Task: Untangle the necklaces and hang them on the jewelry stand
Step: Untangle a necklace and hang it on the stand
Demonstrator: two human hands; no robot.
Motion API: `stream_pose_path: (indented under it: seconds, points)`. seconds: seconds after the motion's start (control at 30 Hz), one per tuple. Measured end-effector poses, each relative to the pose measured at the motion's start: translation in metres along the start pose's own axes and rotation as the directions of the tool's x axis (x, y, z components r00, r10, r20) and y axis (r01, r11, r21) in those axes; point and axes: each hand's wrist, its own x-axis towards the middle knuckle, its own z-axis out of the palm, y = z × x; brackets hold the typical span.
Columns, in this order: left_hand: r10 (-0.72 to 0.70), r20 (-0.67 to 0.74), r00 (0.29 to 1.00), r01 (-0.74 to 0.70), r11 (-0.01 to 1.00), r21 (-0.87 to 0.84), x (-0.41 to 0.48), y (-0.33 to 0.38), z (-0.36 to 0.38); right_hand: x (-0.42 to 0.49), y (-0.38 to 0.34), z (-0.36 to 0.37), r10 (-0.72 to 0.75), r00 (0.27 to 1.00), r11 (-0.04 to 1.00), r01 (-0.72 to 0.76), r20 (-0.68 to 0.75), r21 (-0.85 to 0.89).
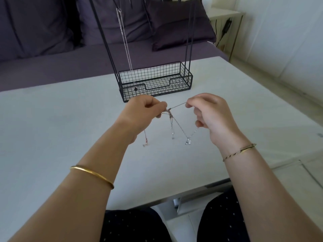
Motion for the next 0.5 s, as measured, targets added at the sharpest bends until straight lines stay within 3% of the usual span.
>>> stream_pose_path:
  seconds: [0.17,0.3,0.5]
  points:
    - [0.026,0.064,0.998,-0.025,1.0,-0.014,-0.0001,0.0036,0.0007,0.0018,-0.0029,0.0031,0.0,0.998,0.964,-0.016,0.06,0.264]
    - [0.09,-0.02,0.996,-0.089,0.996,0.007,0.0004,0.0044,0.0028,0.0014,-0.0039,-0.0008,-0.087,0.993,0.996,0.087,0.085,0.005]
    - [0.079,-0.029,0.996,-0.08,0.996,-0.032,-0.0006,0.0094,0.0059,0.0029,0.002,0.0017,-0.263,0.954,0.916,0.294,0.145,-0.275]
